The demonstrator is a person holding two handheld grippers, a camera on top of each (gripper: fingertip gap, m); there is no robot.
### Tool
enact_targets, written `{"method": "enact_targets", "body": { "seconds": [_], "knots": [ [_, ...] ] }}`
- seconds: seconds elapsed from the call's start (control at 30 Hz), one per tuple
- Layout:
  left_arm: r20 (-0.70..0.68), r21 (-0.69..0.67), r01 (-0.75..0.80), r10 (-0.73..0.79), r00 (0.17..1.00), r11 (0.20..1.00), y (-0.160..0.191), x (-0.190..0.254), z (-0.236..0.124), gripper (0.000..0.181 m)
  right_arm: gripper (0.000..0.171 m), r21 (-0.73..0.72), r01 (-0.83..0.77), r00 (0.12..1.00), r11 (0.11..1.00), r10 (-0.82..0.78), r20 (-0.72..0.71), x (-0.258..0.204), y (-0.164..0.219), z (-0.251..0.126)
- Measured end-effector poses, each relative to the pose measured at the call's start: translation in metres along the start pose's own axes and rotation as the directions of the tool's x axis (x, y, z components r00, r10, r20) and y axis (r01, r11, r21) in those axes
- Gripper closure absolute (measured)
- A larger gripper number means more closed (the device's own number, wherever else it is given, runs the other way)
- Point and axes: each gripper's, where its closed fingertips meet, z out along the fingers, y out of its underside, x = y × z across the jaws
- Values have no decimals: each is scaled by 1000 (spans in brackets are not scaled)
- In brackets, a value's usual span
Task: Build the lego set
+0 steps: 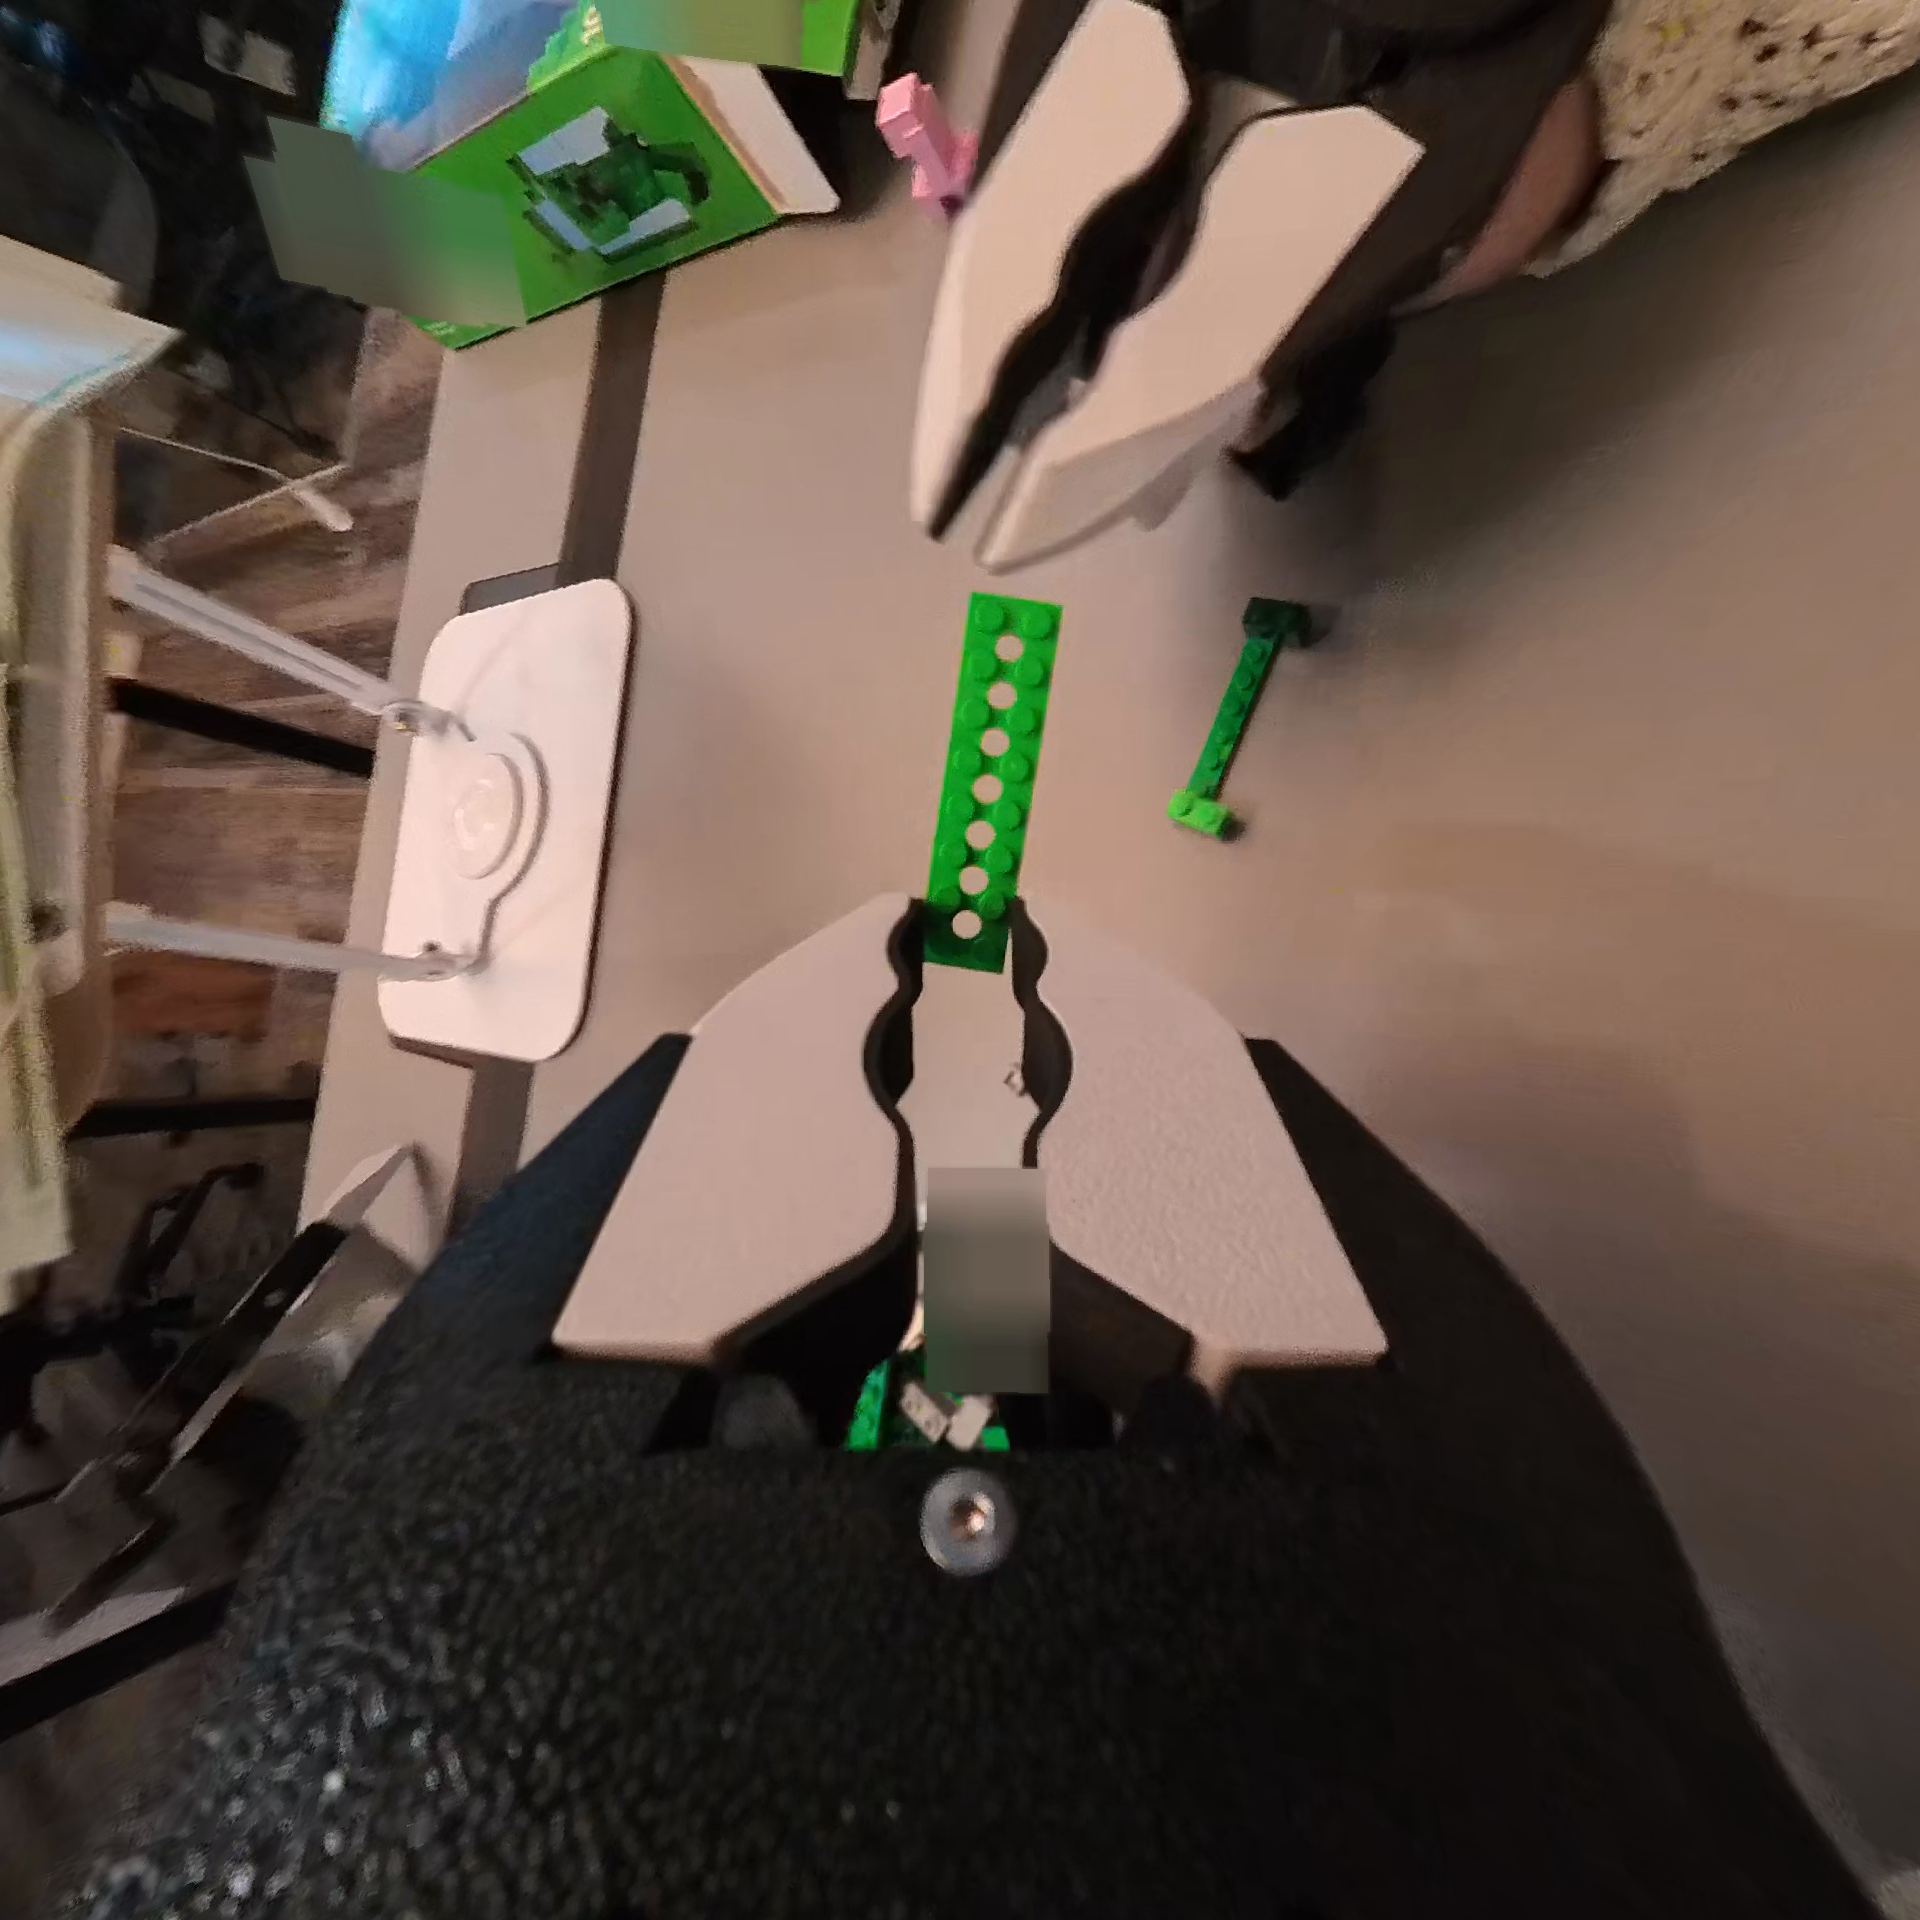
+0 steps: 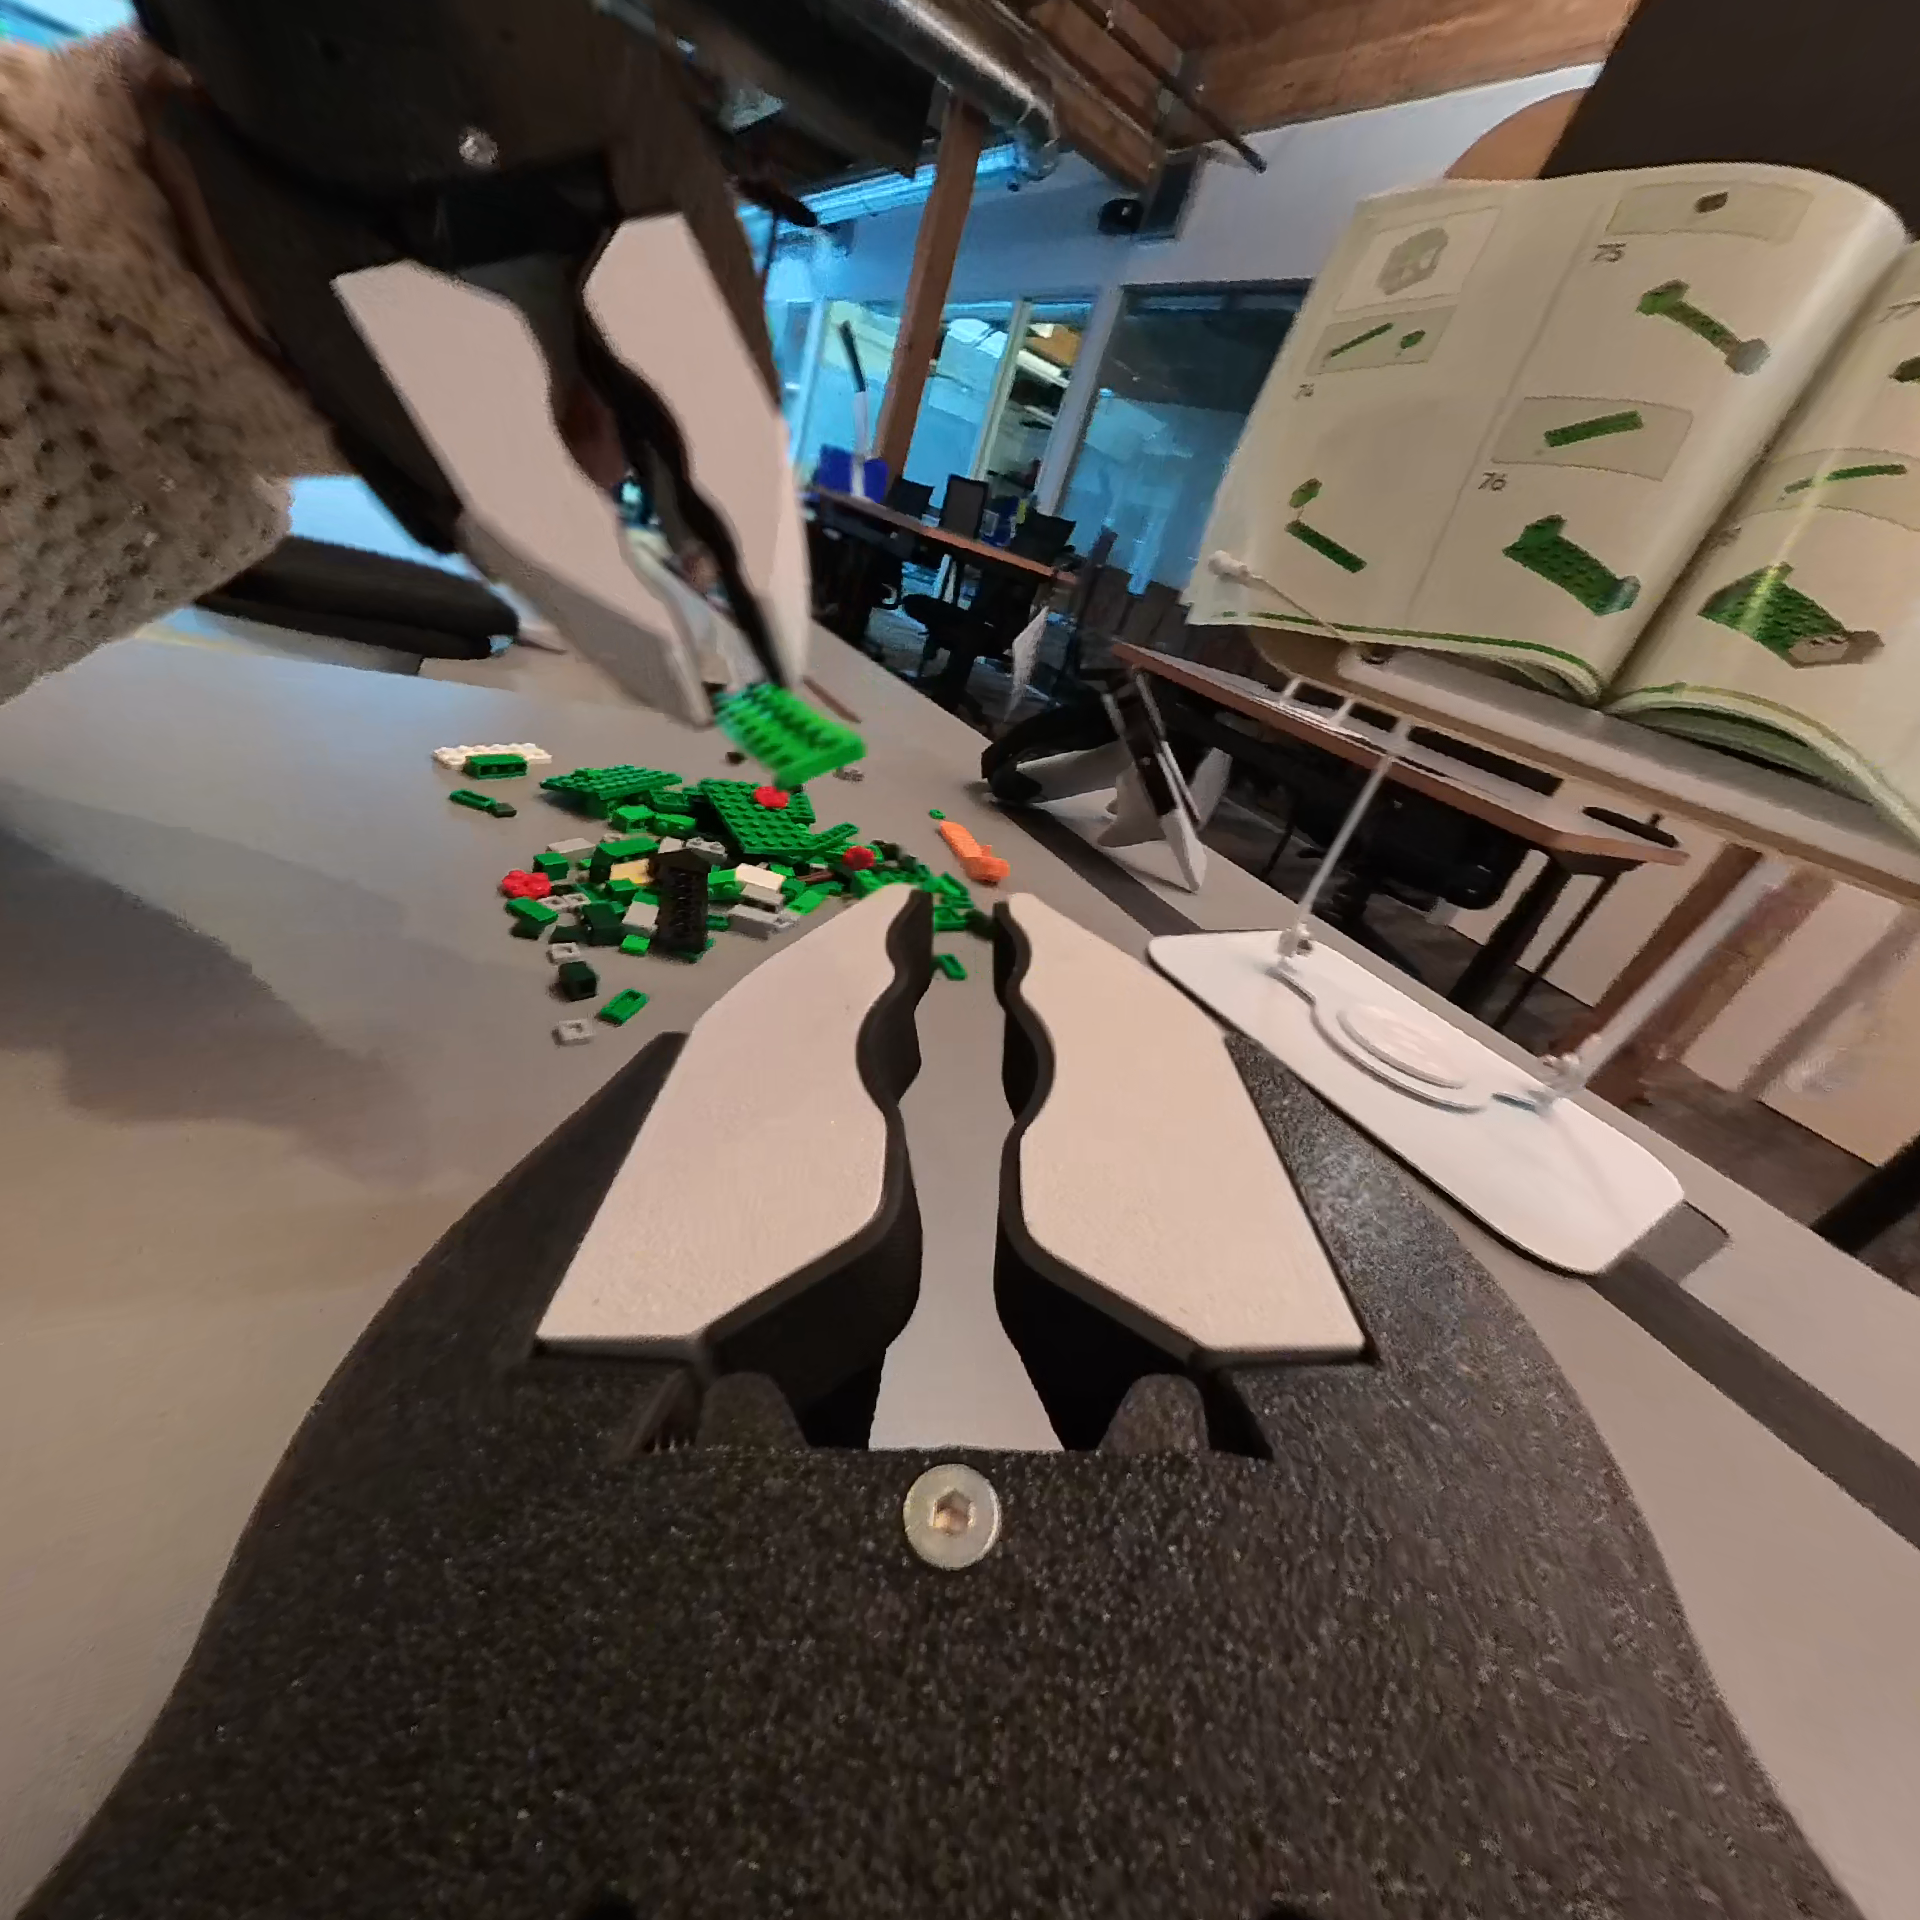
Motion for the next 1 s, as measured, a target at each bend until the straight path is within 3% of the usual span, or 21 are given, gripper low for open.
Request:
{"method": "enact_targets", "body": {
  "seconds": [0.23,0.47,0.77,1.0],
  "knots": [
    [-269,78,94,-70,961,993,-25,64,39,167,161,45,-82,978,996,89,-188,39,-3,-19],
    [-256,163,282,-235,938,946,-39,114,64,167,163,2,-1,965,1000,1,-264,45,-1,-21],
    [-191,54,226,-212,958,973,-9,119,77,167,163,-76,26,937,997,-51,-345,53,8,-20],
    [-207,40,296,-281,937,954,-4,114,79,167,163,-120,71,925,990,-110,-363,52,10,-18]
  ]
}}
